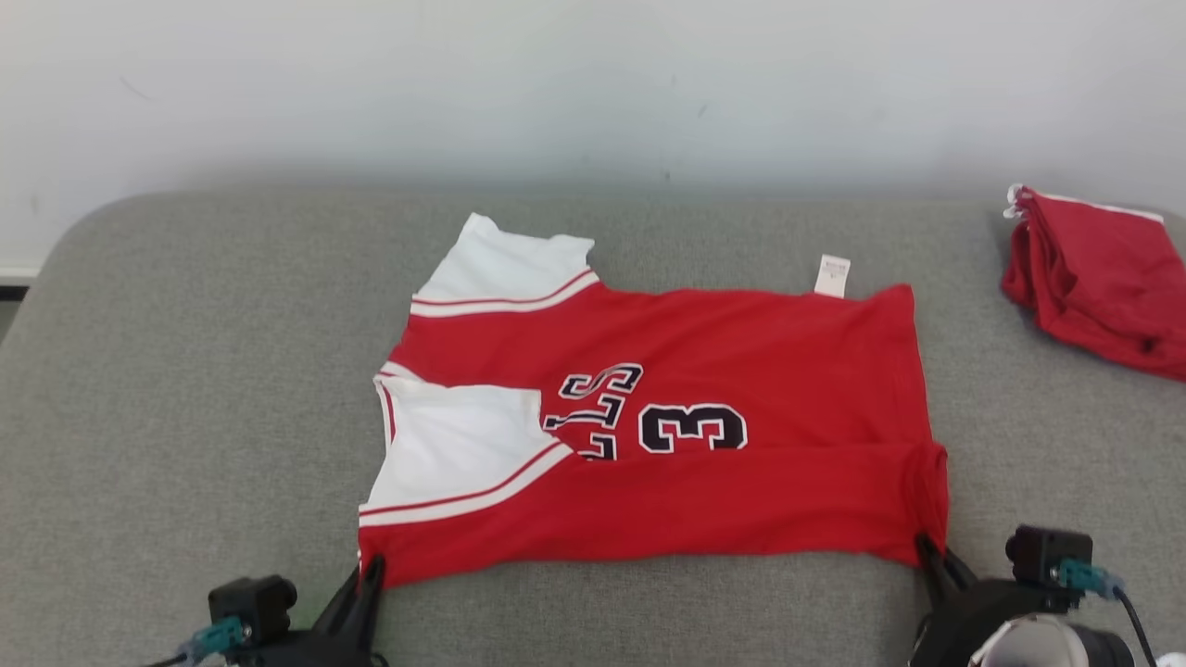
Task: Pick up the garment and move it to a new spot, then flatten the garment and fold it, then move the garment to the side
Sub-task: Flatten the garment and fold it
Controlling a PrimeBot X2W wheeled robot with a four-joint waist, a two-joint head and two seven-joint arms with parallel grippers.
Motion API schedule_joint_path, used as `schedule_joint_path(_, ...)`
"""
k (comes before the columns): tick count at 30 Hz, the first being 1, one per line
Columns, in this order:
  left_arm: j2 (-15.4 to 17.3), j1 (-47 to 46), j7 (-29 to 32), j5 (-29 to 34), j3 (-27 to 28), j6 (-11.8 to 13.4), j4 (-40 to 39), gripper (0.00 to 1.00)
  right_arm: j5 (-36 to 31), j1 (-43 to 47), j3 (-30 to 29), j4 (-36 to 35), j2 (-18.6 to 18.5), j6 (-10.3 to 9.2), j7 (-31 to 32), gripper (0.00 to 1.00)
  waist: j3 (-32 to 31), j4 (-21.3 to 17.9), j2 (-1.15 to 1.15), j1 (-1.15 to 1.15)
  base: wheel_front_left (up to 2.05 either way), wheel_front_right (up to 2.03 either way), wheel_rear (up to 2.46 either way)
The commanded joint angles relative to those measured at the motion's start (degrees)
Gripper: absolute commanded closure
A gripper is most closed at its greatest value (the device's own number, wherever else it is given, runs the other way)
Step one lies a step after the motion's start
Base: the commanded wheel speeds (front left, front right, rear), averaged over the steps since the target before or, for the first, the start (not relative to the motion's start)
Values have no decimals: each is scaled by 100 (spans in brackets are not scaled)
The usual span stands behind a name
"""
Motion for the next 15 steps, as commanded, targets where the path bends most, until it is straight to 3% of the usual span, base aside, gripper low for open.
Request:
schedule_joint_path(1, 39, 200, -16, 31, 50, -29, -82, 100, 38, 229, -39, -56, 15, -16, -50, 100, -204, 49, 0, 0, 0, 0, 0)
schedule_joint_path(15, 302, 1809, -17, -80, 426, 430, -1426, 100, 90, 1684, -263, -1406, -7, -16, 509, 100, -554, 11, 0, 0, 0, 0, 0)
